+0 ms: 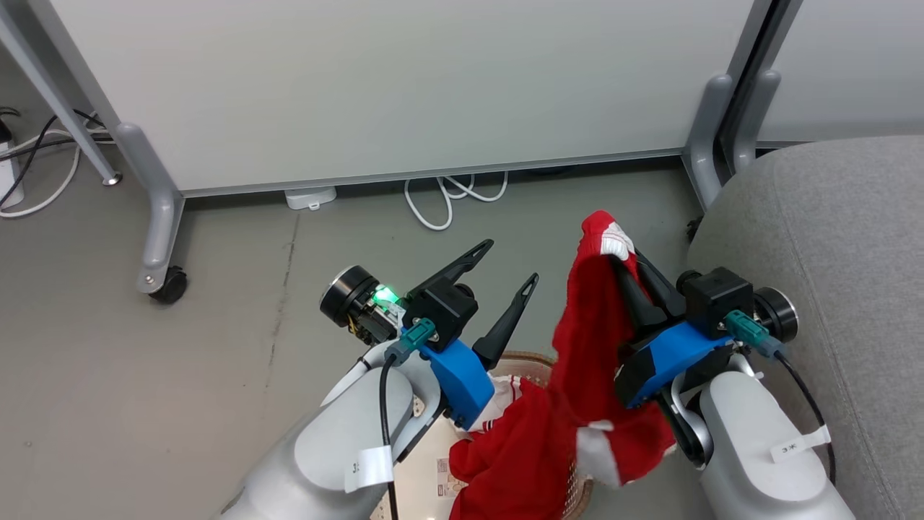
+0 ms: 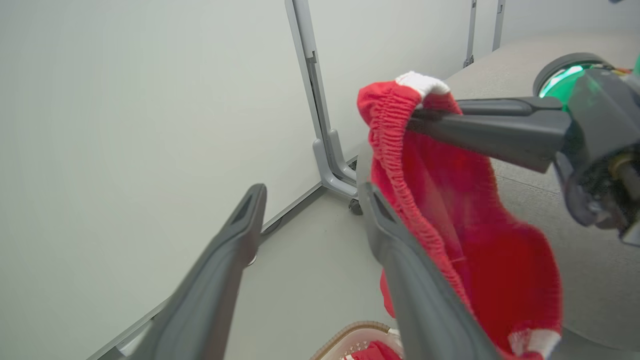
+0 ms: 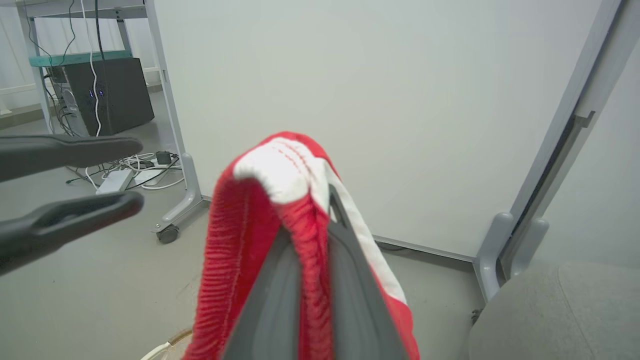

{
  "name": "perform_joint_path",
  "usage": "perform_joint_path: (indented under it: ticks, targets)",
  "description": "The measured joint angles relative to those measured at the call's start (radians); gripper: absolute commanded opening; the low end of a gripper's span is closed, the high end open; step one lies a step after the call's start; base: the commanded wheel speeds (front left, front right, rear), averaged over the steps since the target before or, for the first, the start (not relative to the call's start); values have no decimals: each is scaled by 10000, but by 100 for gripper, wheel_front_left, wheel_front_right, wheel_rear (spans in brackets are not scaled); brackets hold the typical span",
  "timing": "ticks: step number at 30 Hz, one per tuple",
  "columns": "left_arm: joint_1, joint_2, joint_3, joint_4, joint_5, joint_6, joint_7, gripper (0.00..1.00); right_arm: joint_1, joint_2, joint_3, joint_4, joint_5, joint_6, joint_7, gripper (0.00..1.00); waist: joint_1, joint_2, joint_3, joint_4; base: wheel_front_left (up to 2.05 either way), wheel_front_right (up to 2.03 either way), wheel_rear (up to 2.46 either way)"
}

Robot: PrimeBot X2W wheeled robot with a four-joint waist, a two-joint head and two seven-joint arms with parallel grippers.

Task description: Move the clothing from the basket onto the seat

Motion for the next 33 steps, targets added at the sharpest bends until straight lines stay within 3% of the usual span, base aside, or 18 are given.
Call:
perform_joint_path:
  ticks: [9, 33]
  targets:
    - [115, 117, 59, -213, 75, -6, -10, 100, 168, 6, -677, -489, 8, 0, -2, 0, -1, 0, 179, -736, 0, 0, 0]
    - [306, 38, -546, -497, 242, -134, -12, 100, 998, 4, -2541, -2205, -422, 0, 0, 0, -1, 0, 717, -3451, 0, 0, 0]
